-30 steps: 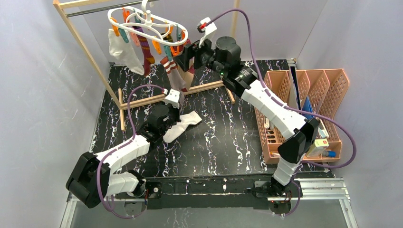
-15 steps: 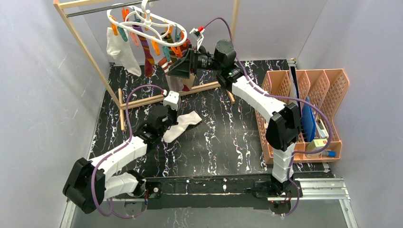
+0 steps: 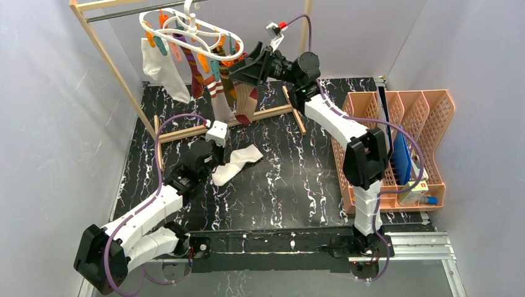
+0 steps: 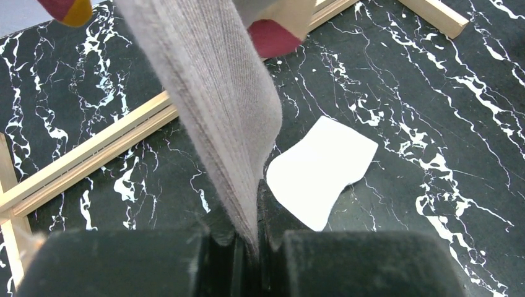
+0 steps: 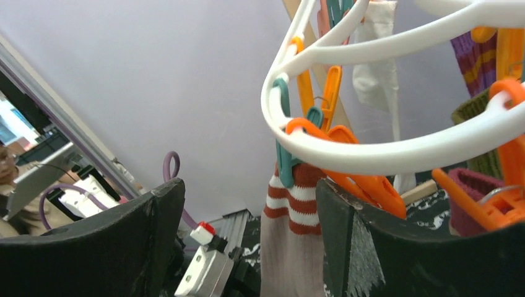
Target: Remove the socks clipped to the hanger
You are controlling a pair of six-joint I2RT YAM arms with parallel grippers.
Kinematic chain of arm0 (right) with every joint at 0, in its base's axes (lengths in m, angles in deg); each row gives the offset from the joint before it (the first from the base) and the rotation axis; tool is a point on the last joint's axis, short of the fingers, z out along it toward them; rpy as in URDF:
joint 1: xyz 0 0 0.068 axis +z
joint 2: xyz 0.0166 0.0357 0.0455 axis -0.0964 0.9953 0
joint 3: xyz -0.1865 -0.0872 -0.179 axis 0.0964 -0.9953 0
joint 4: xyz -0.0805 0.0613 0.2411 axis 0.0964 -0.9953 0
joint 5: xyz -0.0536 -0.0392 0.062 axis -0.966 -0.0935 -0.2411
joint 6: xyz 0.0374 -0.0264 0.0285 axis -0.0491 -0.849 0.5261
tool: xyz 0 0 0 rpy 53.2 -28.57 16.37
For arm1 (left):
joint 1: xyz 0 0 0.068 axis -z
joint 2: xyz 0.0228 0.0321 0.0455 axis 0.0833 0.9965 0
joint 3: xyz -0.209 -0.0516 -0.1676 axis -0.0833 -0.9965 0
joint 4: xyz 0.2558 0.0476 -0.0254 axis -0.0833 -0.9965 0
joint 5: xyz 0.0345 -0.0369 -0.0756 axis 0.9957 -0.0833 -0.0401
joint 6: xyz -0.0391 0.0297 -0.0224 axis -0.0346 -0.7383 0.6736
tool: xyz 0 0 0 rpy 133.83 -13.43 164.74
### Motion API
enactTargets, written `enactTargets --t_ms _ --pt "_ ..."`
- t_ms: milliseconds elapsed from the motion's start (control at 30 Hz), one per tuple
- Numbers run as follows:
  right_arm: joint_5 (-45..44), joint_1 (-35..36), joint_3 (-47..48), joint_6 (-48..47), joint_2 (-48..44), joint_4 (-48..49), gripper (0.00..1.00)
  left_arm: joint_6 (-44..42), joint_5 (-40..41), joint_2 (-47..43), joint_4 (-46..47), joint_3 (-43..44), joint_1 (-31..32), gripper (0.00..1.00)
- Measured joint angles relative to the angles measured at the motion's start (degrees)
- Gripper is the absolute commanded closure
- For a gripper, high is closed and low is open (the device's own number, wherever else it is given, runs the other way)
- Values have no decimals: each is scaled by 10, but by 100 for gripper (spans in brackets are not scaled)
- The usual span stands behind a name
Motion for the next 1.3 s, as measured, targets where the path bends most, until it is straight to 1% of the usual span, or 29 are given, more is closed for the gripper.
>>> enactTargets --t_ms 167,400,567,933,1300 --pt "-27 0 34 63 64 79 17 -3 0 1 -2 0 0 100" --pt "-63 2 36 122 110 139 17 -5 1 2 -2 0 -1 100" --pt "-81 7 46 139 113 159 17 -6 1 3 -2 -1 -1 100" --pt "-109 24 117 161 139 187 17 -6 0 3 -2 -2 -1 100" --pt "-120 31 120 164 163 190 16 -6 0 3 -2 -7 -1 100"
